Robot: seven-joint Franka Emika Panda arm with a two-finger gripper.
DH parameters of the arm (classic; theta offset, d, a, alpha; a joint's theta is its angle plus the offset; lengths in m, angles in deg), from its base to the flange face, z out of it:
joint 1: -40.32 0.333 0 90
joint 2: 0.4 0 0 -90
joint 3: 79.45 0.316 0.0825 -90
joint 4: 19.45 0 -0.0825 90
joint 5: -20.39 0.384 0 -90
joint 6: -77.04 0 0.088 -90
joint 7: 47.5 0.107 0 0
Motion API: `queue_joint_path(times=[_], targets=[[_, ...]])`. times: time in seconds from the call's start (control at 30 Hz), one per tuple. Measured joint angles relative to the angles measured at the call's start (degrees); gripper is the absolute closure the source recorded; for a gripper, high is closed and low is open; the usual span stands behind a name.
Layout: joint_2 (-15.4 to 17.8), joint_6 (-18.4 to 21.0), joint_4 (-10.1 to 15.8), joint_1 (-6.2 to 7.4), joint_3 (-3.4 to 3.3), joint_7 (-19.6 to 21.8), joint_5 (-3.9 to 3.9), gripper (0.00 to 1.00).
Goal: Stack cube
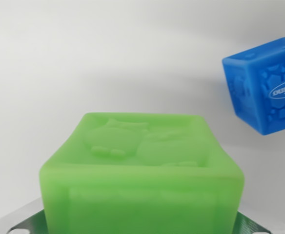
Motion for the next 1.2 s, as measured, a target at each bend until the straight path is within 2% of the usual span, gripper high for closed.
queue_joint_path(times=[1.2], targets=[[-5.4, 6.4, -11.9, -4.69, 0.00, -17.8, 0.00, 1.00]])
